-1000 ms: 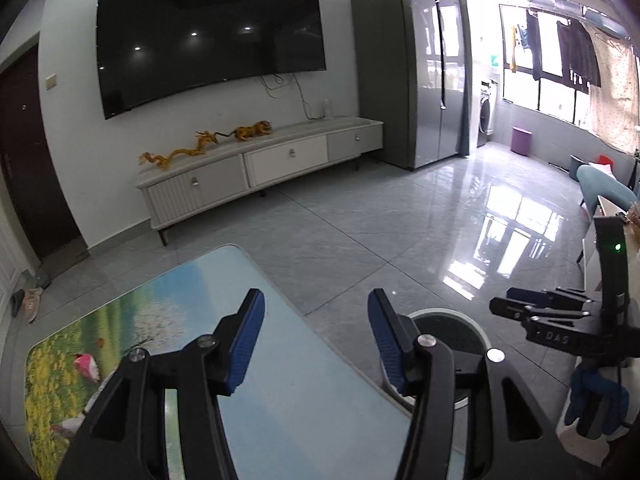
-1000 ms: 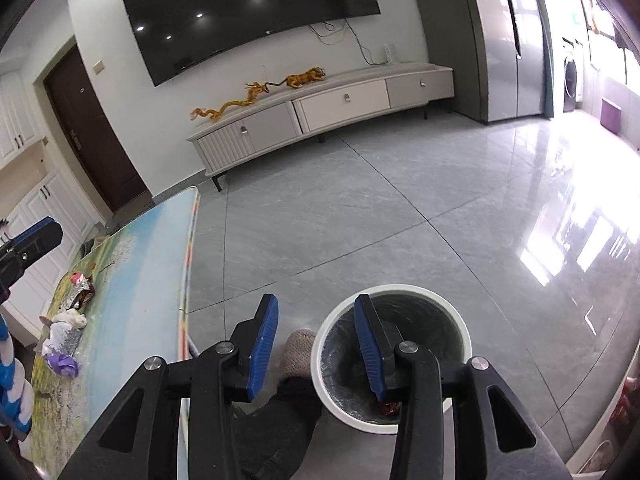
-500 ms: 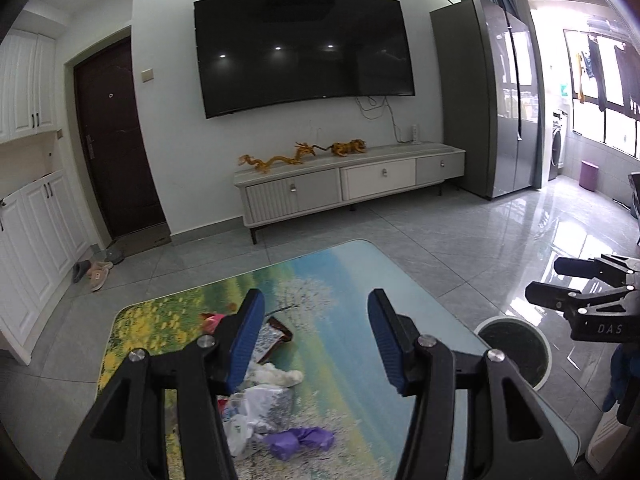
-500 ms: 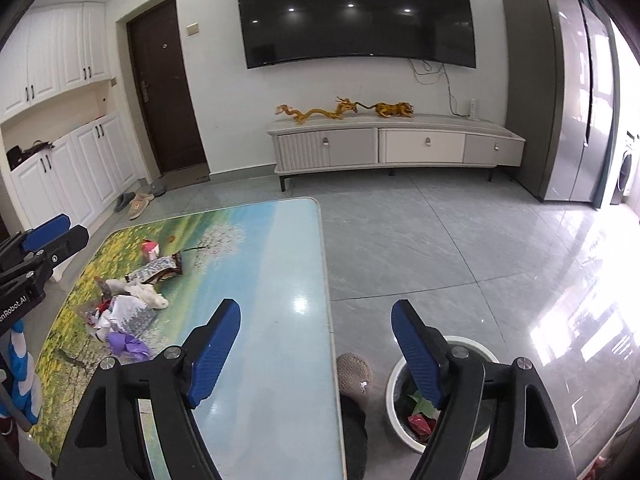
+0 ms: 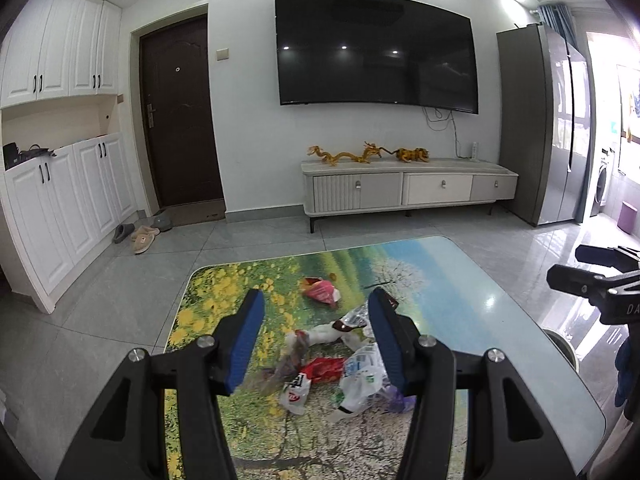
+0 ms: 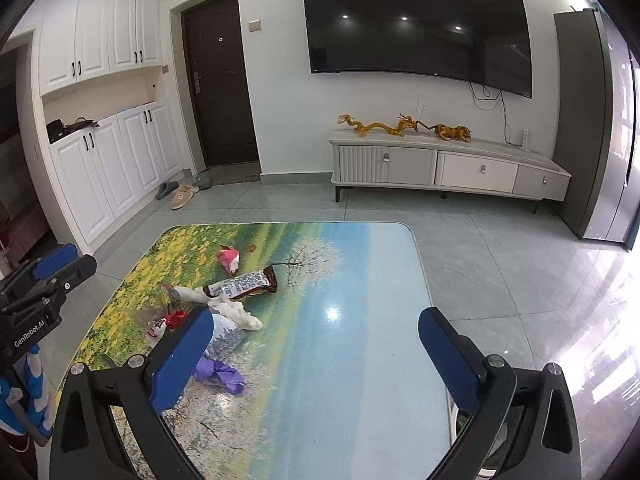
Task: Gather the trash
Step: 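Return to the table and grasp a clear plastic bag with the left tool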
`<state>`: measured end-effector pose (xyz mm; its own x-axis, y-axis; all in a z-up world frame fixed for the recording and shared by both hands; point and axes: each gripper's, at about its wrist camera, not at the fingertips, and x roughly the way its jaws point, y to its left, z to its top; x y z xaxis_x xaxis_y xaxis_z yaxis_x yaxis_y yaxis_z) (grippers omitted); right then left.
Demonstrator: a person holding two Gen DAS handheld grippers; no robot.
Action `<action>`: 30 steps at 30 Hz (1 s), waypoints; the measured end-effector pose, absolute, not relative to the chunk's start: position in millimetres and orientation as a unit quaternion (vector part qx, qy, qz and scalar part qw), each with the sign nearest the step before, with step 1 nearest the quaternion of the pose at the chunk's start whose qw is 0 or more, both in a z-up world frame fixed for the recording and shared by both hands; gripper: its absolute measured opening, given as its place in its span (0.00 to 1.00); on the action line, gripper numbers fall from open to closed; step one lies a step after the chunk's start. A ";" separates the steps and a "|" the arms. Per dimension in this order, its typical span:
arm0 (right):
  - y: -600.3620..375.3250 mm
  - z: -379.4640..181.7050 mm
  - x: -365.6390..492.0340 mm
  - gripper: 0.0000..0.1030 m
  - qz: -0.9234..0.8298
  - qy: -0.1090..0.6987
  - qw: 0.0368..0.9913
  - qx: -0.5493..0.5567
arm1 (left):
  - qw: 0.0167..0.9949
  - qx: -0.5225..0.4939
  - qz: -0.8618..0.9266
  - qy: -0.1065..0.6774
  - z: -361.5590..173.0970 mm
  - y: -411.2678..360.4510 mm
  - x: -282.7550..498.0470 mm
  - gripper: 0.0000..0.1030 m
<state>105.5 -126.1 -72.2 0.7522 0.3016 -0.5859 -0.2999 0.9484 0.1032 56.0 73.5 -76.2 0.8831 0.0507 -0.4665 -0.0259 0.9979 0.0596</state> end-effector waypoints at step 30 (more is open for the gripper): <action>-32.2 -188.1 217.0 0.49 0.302 0.467 0.831 -0.010 | 0.905 -0.031 -0.103 0.412 -182.9 163.2 142.4 0.47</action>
<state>217.0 -32.2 -188.1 0.3808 0.4921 -0.7828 -0.5111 0.8176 0.2653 142.4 163.2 -182.9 0.6390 -0.2117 -0.7395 0.1606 0.9769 -0.1409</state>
